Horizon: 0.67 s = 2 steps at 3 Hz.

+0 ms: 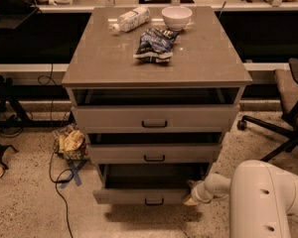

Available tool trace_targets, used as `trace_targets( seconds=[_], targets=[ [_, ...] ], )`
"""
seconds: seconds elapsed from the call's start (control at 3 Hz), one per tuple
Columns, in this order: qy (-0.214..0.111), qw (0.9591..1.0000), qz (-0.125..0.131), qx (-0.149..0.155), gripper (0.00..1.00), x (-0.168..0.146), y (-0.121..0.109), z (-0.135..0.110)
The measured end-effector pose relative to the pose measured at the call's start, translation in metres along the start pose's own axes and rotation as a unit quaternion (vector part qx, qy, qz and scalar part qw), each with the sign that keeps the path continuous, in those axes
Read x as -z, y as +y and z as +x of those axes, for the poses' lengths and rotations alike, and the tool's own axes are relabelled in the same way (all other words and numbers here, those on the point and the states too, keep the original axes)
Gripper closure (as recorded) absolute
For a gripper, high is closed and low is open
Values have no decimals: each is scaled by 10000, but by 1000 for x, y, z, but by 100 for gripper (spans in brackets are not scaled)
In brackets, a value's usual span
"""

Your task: Open bottom drawer

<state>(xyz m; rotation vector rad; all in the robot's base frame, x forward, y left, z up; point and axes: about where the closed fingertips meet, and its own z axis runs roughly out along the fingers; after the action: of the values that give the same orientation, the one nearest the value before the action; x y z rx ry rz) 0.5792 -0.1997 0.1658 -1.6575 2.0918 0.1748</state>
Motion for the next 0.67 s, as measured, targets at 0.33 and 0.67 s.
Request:
trace_targets(
  seconds=[0.33,0.67],
  targets=[
    [-4,10000,-12,0,0,-1,1,-1],
    [-16,10000,-55,38,0,-1,3,-1]
  ],
)
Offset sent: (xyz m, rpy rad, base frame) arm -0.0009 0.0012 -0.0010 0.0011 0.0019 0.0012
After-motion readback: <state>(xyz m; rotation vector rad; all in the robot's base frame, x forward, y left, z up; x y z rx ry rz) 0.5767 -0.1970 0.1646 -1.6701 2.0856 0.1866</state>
